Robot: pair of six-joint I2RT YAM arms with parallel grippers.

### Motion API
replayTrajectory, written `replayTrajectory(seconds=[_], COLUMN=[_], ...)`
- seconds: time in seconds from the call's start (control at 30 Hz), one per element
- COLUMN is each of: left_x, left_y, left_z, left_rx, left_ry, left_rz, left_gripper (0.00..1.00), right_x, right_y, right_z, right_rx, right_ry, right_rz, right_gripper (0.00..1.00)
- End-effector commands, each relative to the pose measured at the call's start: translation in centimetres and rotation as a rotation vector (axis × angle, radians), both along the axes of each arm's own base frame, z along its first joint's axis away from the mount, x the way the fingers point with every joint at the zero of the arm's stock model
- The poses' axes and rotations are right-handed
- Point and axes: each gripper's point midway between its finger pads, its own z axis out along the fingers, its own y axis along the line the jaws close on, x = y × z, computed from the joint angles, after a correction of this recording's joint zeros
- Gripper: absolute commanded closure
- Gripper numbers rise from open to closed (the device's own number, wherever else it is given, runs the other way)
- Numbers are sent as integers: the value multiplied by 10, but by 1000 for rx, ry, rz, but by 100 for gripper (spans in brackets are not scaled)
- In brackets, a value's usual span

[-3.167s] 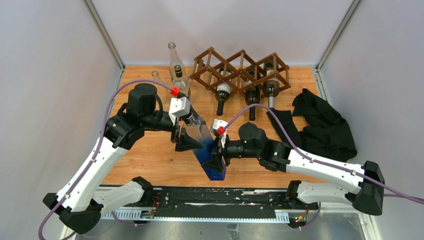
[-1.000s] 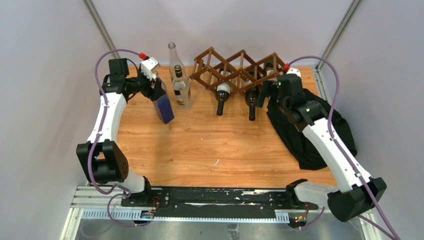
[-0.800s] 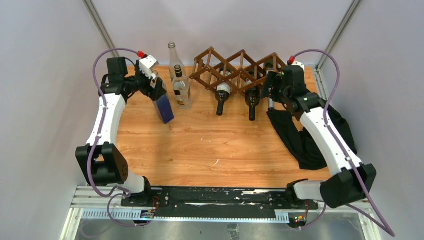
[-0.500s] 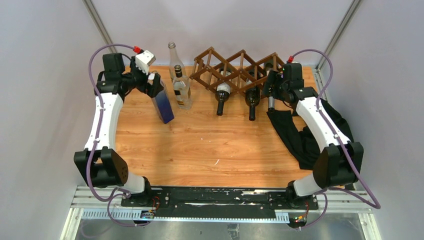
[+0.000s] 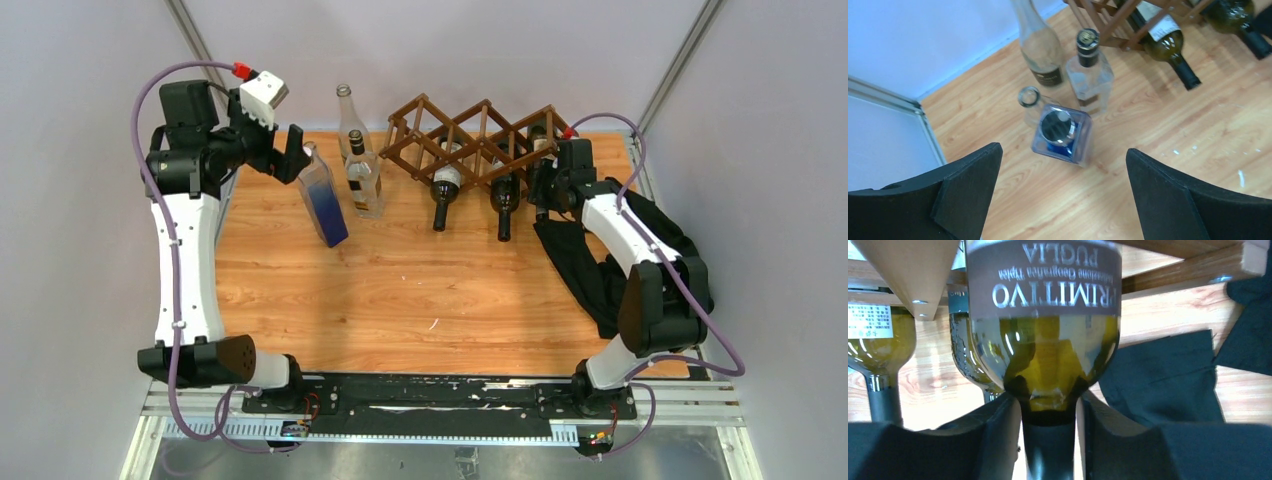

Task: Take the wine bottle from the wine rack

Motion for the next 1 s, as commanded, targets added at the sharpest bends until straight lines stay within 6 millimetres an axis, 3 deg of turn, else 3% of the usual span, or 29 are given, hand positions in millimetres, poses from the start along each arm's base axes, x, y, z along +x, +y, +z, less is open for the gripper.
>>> replayTrajectory(seconds=[0.0, 0.1, 0.17, 0.2, 0.5, 0.67, 0.97], left_x=[-41, -54, -60, -63, -94, -110, -137], left_y=[-19, -25, -28, -30, -69, -90, -97], left_z=[-9, -19, -28, -37, -74, -90, -117], left_rx=[-69, -68, -61, -57, 27, 63, 181], left_ry=[92, 101, 114, 130, 168, 175, 128], left_rz=[-75, -114, -133, -146, -320, -435, -570], left_gripper=[0, 0, 0, 0, 1, 0, 0], right_x=[-1, -8, -14, -18, -63, -102, -173], right_y=[1, 7, 9, 9, 14, 21, 24], right_z=[-4, 3, 9, 12, 39, 37, 56], right_rx=[32, 74, 94, 103, 206, 274, 383], right_ry=[-11, -36, -51, -60, -144, -107, -108], right_rz=[11, 22, 22, 18, 23, 34, 37], right_gripper=[64, 80, 98, 100, 100, 100, 100])
